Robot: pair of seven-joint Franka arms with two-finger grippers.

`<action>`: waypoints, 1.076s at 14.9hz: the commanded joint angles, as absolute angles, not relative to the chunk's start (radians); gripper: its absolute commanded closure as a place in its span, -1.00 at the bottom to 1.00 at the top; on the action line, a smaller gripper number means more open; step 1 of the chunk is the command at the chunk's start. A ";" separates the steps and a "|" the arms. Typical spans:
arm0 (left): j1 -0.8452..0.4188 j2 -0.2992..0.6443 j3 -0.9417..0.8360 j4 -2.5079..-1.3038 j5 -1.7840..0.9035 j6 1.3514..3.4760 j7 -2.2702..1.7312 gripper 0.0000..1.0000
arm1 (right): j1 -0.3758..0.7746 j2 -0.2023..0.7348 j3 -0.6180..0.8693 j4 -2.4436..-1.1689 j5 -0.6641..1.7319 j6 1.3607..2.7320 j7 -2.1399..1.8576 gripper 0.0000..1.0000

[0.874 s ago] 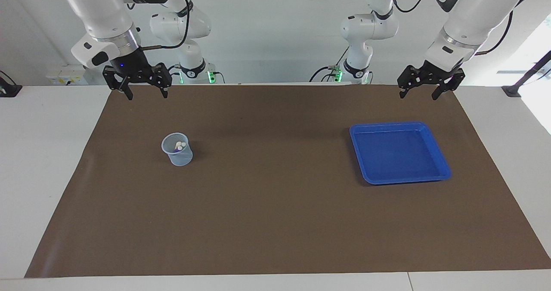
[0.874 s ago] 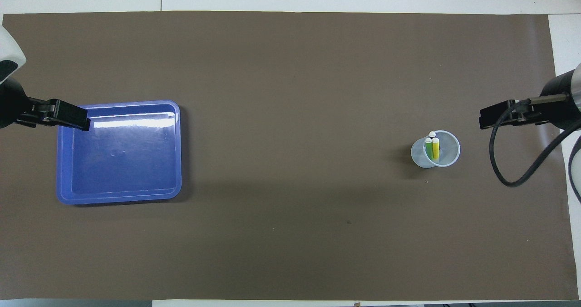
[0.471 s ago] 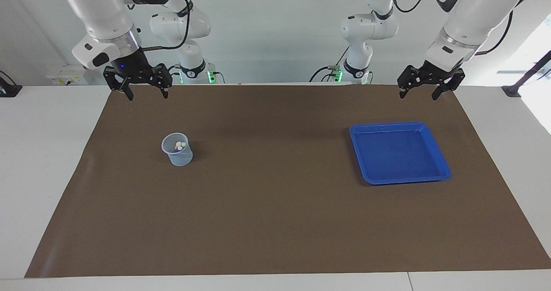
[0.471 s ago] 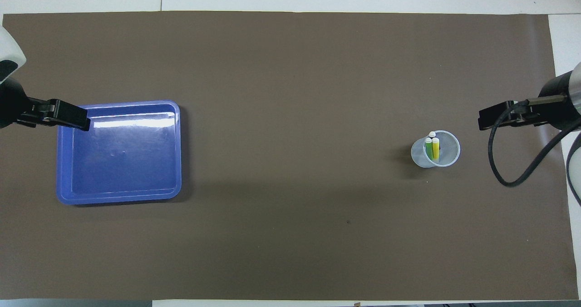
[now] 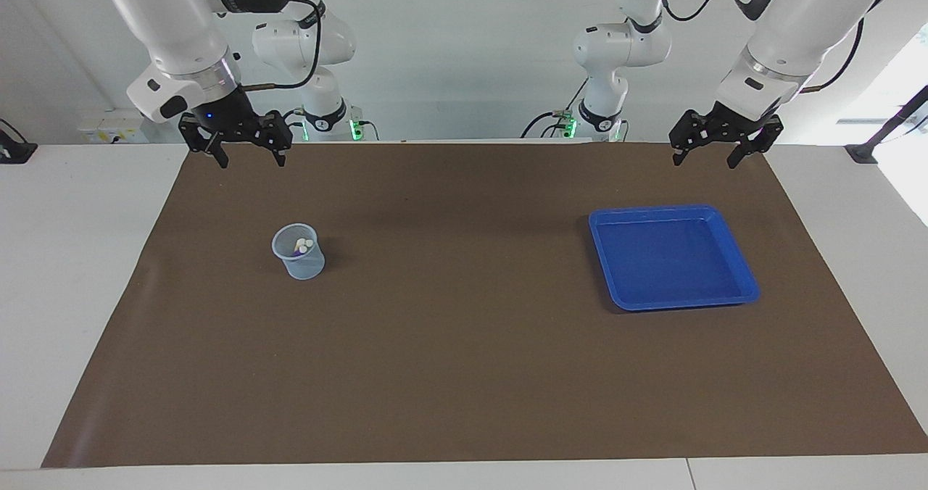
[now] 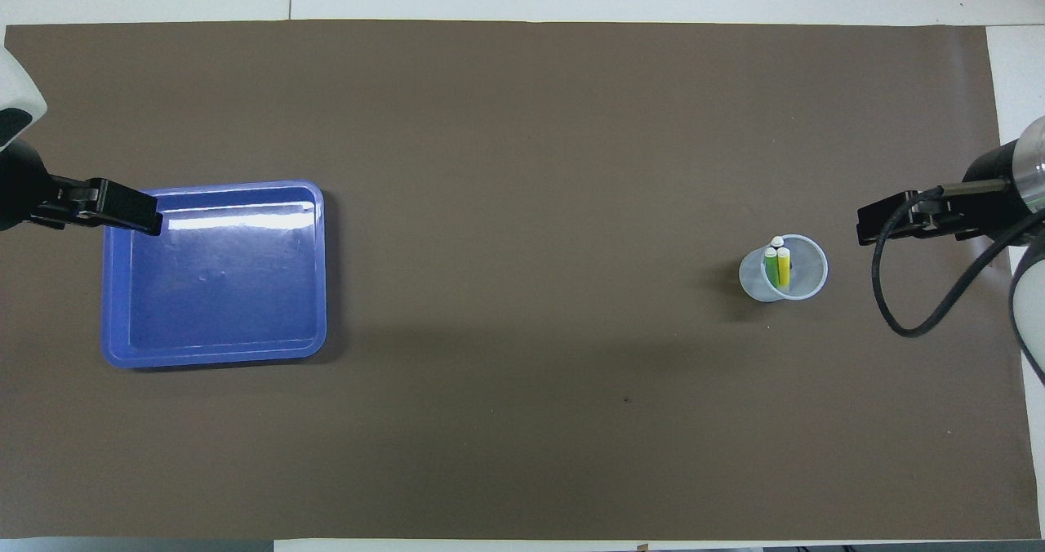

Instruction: Right arm passes pens to left for tray arrangement

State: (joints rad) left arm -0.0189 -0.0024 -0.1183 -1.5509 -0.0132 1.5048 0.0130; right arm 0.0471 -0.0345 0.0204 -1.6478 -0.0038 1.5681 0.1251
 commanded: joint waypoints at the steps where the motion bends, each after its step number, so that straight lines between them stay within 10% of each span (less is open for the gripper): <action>1: -0.023 -0.023 -0.106 -1.574 -0.025 1.494 0.006 -1.00 | 0.052 -0.057 0.041 -1.730 -0.040 1.655 0.289 -1.00; 9: -0.023 -0.034 -0.107 -1.591 -0.026 1.486 0.005 -1.00 | 0.055 0.110 0.124 -1.729 -0.231 1.741 0.520 -0.93; 16: -0.023 -0.204 -0.104 -1.954 -0.087 1.702 -0.006 -1.00 | 0.061 0.127 0.143 -1.867 -0.259 1.862 0.923 -0.77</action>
State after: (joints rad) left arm -0.0194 -0.0977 -0.1170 -1.7783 -0.0505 1.5874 0.0074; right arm 0.0605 0.1677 0.1258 -1.7871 -0.2366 1.8109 0.8121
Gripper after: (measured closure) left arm 0.000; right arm 0.110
